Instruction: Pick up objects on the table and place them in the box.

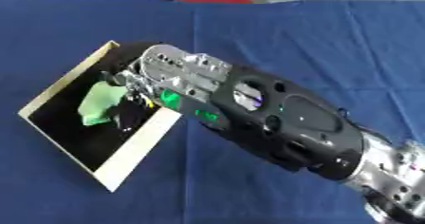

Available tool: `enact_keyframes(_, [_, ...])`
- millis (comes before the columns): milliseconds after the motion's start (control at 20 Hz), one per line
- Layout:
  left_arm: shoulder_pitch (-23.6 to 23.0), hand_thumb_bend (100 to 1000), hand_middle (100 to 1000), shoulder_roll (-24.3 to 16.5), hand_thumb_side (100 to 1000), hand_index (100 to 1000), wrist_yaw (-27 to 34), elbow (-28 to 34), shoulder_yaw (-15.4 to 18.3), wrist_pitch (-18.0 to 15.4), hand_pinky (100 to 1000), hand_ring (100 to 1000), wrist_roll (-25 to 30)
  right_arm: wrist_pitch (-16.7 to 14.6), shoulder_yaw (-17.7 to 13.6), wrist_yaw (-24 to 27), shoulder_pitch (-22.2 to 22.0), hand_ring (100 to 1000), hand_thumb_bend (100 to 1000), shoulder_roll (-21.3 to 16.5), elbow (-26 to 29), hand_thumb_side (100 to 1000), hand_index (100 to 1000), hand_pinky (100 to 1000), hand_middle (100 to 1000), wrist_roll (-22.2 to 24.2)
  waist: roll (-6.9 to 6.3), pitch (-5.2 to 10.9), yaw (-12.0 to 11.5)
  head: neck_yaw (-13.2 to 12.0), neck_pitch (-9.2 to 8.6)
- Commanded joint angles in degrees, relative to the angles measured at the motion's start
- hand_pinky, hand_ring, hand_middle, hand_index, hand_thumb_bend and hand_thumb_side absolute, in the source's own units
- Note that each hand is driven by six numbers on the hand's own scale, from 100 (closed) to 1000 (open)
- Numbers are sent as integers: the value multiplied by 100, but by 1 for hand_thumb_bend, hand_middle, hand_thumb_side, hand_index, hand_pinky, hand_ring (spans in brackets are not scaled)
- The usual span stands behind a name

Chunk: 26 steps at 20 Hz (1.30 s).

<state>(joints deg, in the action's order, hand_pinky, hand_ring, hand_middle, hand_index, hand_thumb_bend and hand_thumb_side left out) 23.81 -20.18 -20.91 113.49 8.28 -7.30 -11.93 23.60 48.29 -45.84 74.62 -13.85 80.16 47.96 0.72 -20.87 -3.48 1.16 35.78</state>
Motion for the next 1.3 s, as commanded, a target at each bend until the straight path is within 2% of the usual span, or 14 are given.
enact_keyframes(50, [66,236,534,-53,552,778,12,110,-11,-3,521,640,17,259,-143,-132,175,900,100,16,14,663,907,811,840,401,-32,115,0,-9,22])
enact_keyframes(500, [73,234,534,-44,551,777,14,110,-21,-3,521,641,38,83,-223,-381,244,911,100,4,80,702,910,819,850,401,-34,131,8,-20,9])
enact_keyframes(700, [78,233,534,-49,551,777,7,110,-20,-1,522,641,35,127,-307,-419,237,902,100,-46,228,632,907,818,844,401,-40,148,10,-28,23])
enact_keyframes(750, [78,233,535,-52,551,776,5,110,-21,-1,521,641,37,155,-345,-429,239,898,100,-79,333,580,906,819,842,401,-43,153,15,-29,32])
enact_keyframes(800, [81,233,535,-56,551,776,0,110,-21,0,522,641,38,191,-402,-436,239,897,100,-138,504,574,906,819,842,401,-46,158,20,-30,43])
enact_keyframes(850, [81,233,535,-65,551,776,-5,110,-19,2,522,641,36,237,-485,-442,240,891,100,-216,723,515,906,820,840,401,-52,165,28,-37,65])
enact_keyframes(1050, [68,232,536,-88,550,776,-32,110,0,20,523,642,22,472,-858,-311,189,881,100,-567,1834,487,911,821,840,401,-67,183,76,-70,135])
enact_keyframes(1250, [61,233,536,-92,551,776,-38,110,-6,25,524,642,27,566,-1111,-266,171,875,100,-784,2429,367,900,823,831,401,-93,198,115,-77,182])
enact_keyframes(1300, [58,233,536,-95,551,776,-38,110,-3,29,524,642,24,556,-1193,-274,153,874,100,-835,2562,363,900,823,832,401,-98,201,124,-79,190])
